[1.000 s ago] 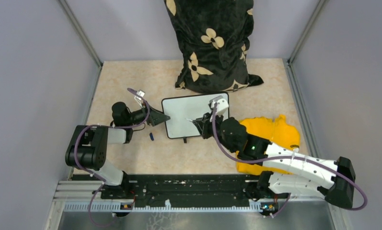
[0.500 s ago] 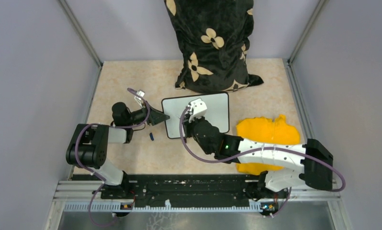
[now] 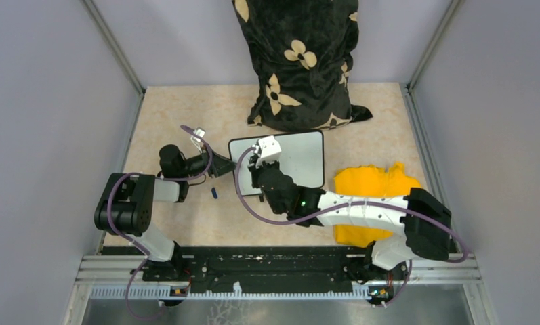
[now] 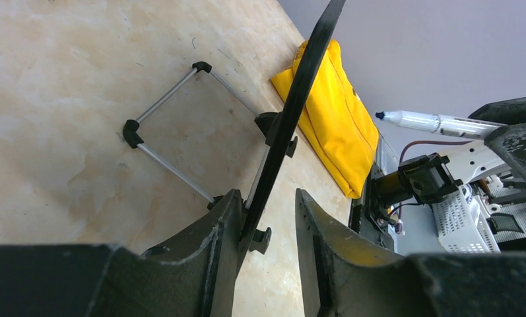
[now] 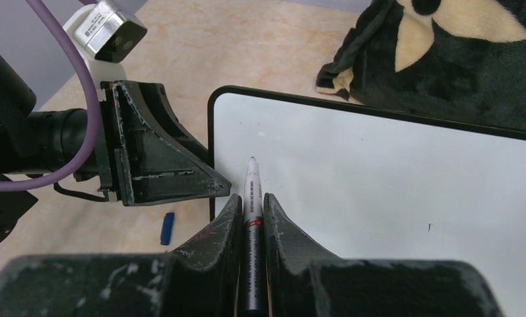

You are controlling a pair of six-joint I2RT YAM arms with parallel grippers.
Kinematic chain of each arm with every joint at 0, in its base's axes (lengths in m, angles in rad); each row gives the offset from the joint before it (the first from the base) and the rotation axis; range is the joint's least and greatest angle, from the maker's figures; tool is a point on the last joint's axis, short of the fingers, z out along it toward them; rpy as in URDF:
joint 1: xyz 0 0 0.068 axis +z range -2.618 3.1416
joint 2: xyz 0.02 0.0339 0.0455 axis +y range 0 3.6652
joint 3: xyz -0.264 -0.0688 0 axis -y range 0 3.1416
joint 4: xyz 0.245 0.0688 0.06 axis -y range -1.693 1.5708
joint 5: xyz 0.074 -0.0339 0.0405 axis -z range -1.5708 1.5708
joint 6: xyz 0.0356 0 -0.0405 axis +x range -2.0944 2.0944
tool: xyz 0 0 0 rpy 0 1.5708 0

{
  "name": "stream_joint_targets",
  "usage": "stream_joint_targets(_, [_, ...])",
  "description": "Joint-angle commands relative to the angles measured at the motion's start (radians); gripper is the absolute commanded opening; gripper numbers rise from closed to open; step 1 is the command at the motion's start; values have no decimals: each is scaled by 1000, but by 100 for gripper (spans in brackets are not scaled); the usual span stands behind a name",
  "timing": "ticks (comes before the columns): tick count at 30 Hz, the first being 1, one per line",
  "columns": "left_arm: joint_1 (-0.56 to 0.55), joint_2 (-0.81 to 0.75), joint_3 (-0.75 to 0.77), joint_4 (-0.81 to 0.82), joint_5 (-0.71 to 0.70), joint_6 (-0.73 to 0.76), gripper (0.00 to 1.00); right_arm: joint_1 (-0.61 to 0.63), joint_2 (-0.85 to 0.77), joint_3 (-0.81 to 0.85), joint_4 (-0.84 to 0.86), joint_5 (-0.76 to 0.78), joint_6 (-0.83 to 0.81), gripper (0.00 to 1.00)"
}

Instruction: Write a sentence on the whiteboard

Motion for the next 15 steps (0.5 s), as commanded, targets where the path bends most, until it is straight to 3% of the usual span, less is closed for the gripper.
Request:
stream_joint_targets(1, [5,4,4,33,8,24,40,6,21,53,69,27,-1,0])
stream_joint_targets(15, [5,2,5,17,0,30,35,-18,57,51,143,31,37,0])
